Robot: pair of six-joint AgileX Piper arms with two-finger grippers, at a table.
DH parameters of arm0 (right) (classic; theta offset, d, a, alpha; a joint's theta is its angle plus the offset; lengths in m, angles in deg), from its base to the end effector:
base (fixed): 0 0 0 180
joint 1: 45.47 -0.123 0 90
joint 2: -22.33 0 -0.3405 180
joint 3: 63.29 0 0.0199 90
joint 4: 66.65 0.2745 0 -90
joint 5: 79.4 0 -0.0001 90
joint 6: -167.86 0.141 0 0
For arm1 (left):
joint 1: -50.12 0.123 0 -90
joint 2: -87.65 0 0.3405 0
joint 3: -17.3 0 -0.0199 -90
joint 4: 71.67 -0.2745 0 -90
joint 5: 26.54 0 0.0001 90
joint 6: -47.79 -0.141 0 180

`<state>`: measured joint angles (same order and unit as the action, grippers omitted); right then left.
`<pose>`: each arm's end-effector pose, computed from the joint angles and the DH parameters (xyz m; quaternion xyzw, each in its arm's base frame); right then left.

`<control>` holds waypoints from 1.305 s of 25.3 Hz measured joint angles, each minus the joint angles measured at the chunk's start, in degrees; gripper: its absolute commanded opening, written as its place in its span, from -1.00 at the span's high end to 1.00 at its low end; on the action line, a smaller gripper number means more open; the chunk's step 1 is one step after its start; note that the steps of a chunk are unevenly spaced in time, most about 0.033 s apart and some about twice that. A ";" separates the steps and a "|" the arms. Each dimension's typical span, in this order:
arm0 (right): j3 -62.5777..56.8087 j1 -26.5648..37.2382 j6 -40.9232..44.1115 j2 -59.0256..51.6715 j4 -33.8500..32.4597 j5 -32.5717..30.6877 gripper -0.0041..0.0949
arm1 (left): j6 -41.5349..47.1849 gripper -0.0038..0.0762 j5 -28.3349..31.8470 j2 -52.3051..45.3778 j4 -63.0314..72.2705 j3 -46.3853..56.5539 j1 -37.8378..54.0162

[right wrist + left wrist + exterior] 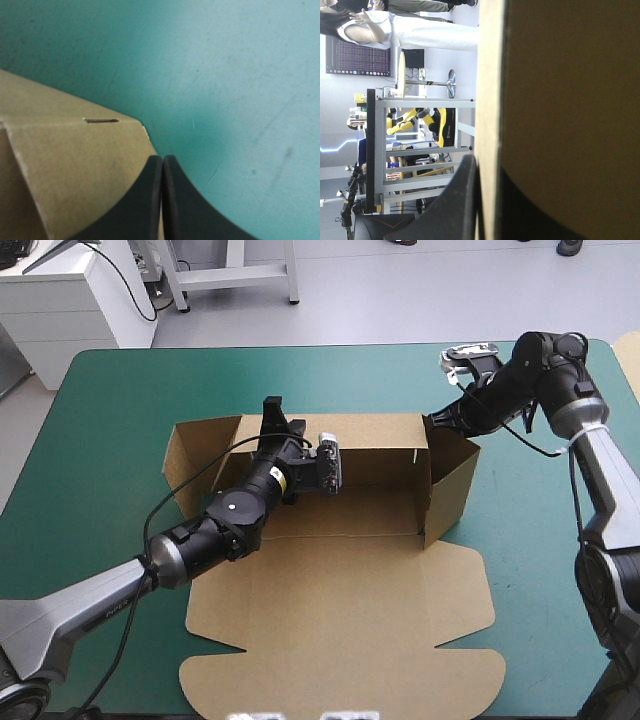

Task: Fold the box

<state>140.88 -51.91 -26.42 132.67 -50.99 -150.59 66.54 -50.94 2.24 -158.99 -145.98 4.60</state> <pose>0.4379 0.0857 0.3552 -0.1572 0.9588 0.1215 0.2032 0.3280 -0.2509 0.3320 0.6171 0.5420 0.2793 0.4975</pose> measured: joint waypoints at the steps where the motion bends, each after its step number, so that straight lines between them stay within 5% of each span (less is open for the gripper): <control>1: -0.78 0.00 -0.45 -0.64 0.40 0.00 0.96 | 0.00 0.92 0.00 0.00 0.00 0.00 0.00; 11: -14.62 0.00 -8.06 -8.95 6.43 6.72 0.96 | 0.00 0.92 0.00 0.00 0.00 0.07 0.00; 25: -52.03 0.00 -38.48 -29.45 25.33 39.04 0.91 | -0.01 0.92 0.25 0.00 0.00 0.07 0.00; 30: -55.41 0.00 -49.20 -29.57 31.41 39.81 0.23 | -1.14 0.92 0.38 0.00 0.00 0.07 0.00; 33: -55.41 0.00 -56.65 -29.56 36.12 39.33 0.17 | -1.25 0.92 0.43 0.00 0.00 0.07 0.00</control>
<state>85.47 -51.91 -83.07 103.11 -14.87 -111.27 65.29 -50.52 2.24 -158.99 -145.91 4.60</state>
